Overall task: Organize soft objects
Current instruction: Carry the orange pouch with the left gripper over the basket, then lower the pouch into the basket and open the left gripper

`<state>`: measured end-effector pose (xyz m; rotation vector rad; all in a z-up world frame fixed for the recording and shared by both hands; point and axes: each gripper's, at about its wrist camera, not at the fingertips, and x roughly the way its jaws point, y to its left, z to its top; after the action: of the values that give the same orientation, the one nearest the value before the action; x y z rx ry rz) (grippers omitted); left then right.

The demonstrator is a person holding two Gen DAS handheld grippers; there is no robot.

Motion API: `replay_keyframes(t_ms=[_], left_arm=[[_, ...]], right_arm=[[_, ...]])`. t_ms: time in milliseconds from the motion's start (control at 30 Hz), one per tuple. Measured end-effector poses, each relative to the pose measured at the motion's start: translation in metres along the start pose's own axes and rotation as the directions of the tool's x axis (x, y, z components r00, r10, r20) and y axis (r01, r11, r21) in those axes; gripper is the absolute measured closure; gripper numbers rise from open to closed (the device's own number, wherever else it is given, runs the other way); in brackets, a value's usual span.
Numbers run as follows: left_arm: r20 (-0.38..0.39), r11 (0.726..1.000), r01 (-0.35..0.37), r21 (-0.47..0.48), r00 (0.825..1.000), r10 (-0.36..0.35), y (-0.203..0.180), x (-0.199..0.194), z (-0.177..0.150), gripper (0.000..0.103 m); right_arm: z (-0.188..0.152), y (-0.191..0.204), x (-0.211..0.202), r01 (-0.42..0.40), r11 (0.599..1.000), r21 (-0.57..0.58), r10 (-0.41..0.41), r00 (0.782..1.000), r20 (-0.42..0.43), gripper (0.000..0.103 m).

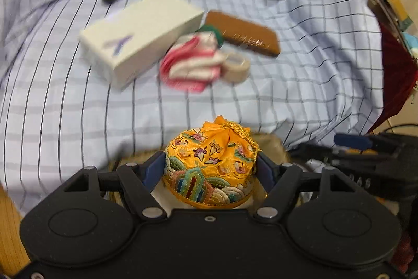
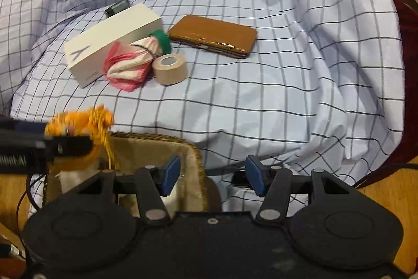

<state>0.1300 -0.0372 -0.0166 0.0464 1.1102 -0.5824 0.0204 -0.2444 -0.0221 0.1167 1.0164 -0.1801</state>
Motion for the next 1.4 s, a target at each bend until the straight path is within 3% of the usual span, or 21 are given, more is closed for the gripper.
replay_keyframes(t_ms=[200, 567, 733, 900, 1400], left_arm=[[-0.018, 0.999, -0.03, -0.026, 0.999, 0.03, 0.002, 0.005, -0.023, 0.035], [0.002, 0.991, -0.135, -0.003, 0.991, 0.135, -0.009, 0.009, -0.027, 0.035], [-0.003, 0.991, -0.134, -0.012, 0.991, 0.134, -0.008, 0.009, -0.029, 0.032], [0.011, 0.992, -0.123, -0.029, 0.992, 0.123, -0.005, 0.005, -0.028, 0.019], [0.009, 0.985, -0.158, -0.068, 0.987, 0.159, 0.005, 0.003, -0.033, 0.016]], right_arm=[[-0.001, 0.015, 0.013, -0.014, 0.999, -0.043, 0.013, 1.0, -0.027, 0.048], [-0.008, 0.019, 0.025, -0.007, 0.998, -0.057, 0.003, 0.998, -0.064, 0.048], [-0.008, 0.021, 0.026, -0.018, 0.998, -0.062, 0.014, 0.998, -0.062, 0.048], [-0.007, 0.023, 0.026, -0.029, 0.997, -0.071, 0.025, 0.998, -0.064, 0.048], [-0.011, 0.03, 0.027, -0.071, 0.992, -0.107, 0.062, 0.995, -0.081, 0.046]])
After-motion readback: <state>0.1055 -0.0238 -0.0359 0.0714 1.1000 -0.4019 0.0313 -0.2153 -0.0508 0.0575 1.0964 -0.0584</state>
